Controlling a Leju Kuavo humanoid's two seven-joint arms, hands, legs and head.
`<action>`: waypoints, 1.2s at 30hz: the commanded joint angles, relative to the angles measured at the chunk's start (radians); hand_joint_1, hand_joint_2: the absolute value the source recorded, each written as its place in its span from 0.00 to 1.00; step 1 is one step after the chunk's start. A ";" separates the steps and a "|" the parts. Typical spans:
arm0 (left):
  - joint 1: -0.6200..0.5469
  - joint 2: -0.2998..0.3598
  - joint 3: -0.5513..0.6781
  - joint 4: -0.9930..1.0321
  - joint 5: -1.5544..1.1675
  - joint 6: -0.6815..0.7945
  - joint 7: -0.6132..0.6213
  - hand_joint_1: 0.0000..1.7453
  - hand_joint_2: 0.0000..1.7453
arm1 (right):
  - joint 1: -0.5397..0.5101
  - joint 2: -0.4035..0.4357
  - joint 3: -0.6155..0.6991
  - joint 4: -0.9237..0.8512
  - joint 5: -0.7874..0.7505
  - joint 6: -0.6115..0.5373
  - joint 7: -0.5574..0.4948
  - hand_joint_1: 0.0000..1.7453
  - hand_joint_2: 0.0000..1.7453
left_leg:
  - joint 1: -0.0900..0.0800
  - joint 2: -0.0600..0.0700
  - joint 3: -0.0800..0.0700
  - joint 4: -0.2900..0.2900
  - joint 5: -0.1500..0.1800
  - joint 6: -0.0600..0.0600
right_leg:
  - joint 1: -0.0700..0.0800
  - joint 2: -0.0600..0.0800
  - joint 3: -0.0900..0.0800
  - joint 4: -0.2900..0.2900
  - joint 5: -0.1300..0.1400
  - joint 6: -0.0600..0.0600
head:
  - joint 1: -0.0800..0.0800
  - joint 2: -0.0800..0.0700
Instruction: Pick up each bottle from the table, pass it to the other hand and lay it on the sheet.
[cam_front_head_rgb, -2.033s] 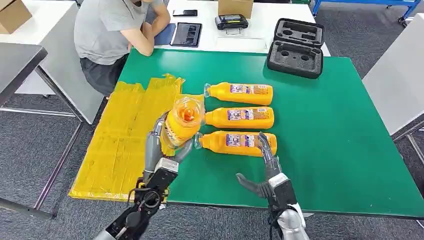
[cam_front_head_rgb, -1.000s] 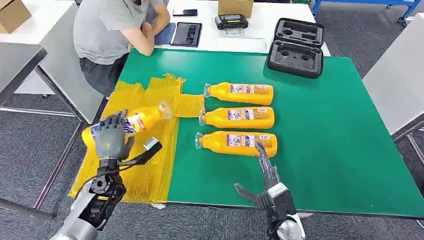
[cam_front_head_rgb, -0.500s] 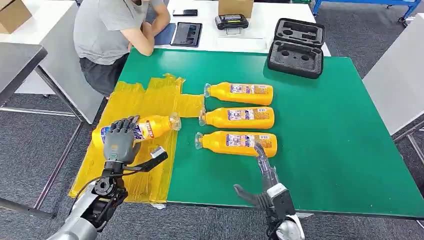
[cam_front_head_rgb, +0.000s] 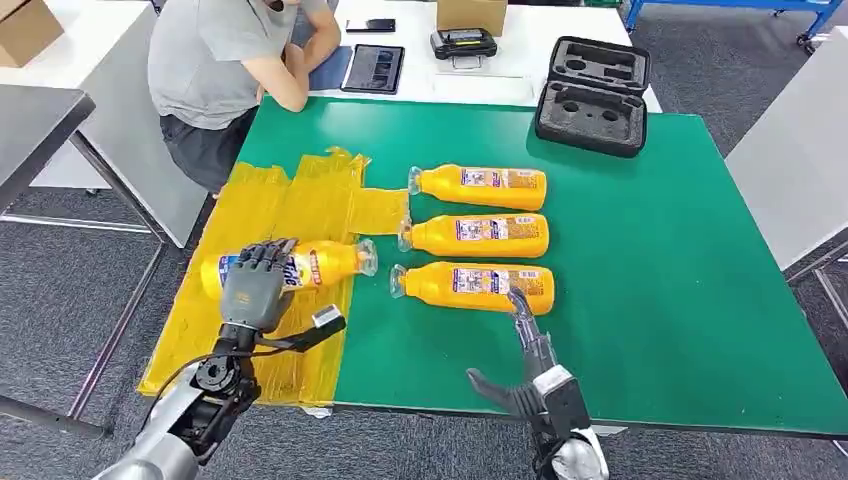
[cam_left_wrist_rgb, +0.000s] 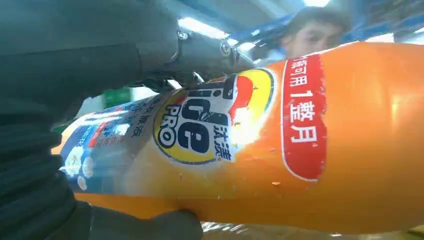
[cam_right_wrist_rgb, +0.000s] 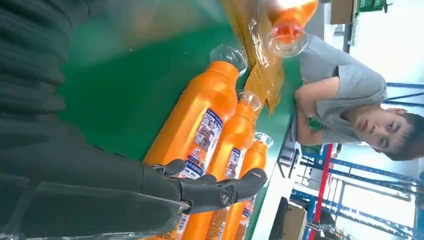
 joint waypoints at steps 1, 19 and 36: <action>-0.071 -0.010 0.052 0.175 0.001 -0.015 -0.118 1.00 1.00 | -0.048 -0.005 0.006 0.081 -0.001 -0.004 -0.003 0.00 1.00 | 0.001 0.001 0.004 -0.001 -0.001 -0.001 | 0.001 0.001 0.004 -0.001 -0.001 -0.002 | 0.000 0.000; -0.027 -0.012 0.148 0.177 -0.003 -0.094 -0.230 0.97 1.00 | -0.089 0.008 0.029 0.110 0.020 0.007 0.023 0.00 1.00 | 0.001 0.003 0.008 -0.001 -0.003 -0.002 | 0.001 0.003 0.007 -0.001 -0.002 -0.002 | 0.000 0.000; 0.009 -0.013 0.227 0.165 -0.003 -0.135 -0.200 0.00 1.00 | -0.105 0.011 0.035 0.152 0.037 0.007 0.012 0.00 1.00 | 0.001 0.004 0.009 -0.002 -0.003 -0.002 | 0.001 0.004 0.008 -0.001 -0.002 -0.002 | 0.000 0.000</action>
